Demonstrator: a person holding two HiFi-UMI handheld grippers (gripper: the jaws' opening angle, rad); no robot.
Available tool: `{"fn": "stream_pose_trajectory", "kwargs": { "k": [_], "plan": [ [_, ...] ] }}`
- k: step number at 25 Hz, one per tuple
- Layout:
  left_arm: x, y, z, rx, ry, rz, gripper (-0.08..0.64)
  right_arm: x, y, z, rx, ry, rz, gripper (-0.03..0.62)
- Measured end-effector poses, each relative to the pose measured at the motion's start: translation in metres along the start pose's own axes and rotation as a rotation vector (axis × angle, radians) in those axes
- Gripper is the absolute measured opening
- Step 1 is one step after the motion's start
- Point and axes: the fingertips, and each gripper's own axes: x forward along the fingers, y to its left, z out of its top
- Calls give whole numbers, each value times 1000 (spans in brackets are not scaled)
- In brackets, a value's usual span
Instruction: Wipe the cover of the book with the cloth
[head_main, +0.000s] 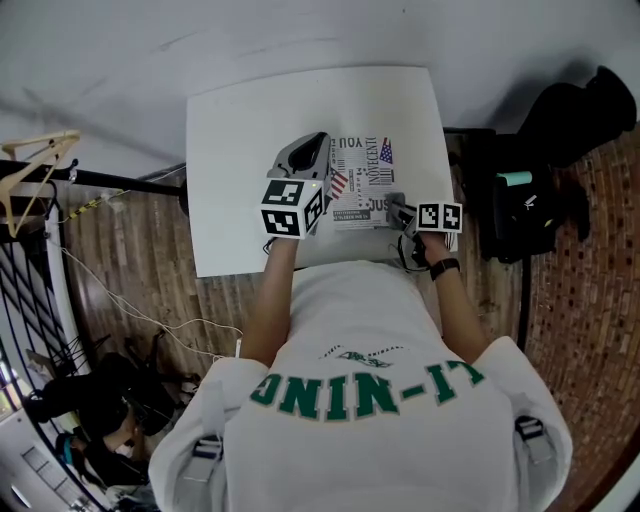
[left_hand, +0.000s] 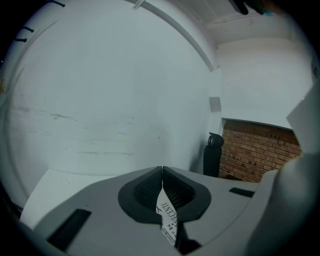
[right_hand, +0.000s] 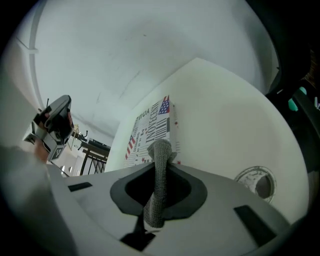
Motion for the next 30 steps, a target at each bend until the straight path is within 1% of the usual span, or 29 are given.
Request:
{"fn": "stream_pose_trajectory", "kwargs": {
  "k": [3, 7, 8, 10, 13, 15, 17, 19, 21, 23, 26, 30],
  "plan": [
    [-4, -1, -4, -1, 8, 7, 17, -7, -14, -2, 49, -26, -29, 49],
    [-11, 1, -6, -6, 11, 28, 17, -7, -11, -2, 60, -23, -37, 48],
    [-13, 2, -7, -7, 10, 34, 17, -7, -4, -1, 58, -16, -19, 48],
    [-18, 3, -8, -11, 9, 48, 17, -2, 23, 0, 42, 2, 57, 47],
    [-24, 5, -13, -18, 10, 70, 17, 17, 74, -12, -28, 75, 177, 48],
    [-30, 4, -16, -19, 12, 83, 17, 37, 102, -27, -100, 150, 213, 47],
    [-37, 3, -19, -19, 14, 97, 17, 57, 119, -43, -174, 222, 219, 48],
    [-45, 4, -24, -22, 17, 114, 17, 74, 129, -56, -233, 272, 208, 48],
    [-53, 8, -27, -27, 20, 133, 17, 87, 131, -64, -280, 301, 184, 48],
    [-60, 10, -29, -32, 20, 145, 17, 90, 128, -69, -301, 311, 165, 46],
    [-64, 11, -31, -38, 20, 146, 17, 81, 116, -67, -257, 285, 158, 46],
    [-54, 6, -33, -32, 30, 108, 17, 54, 82, -52, -134, 200, 135, 46]
  ]
}}
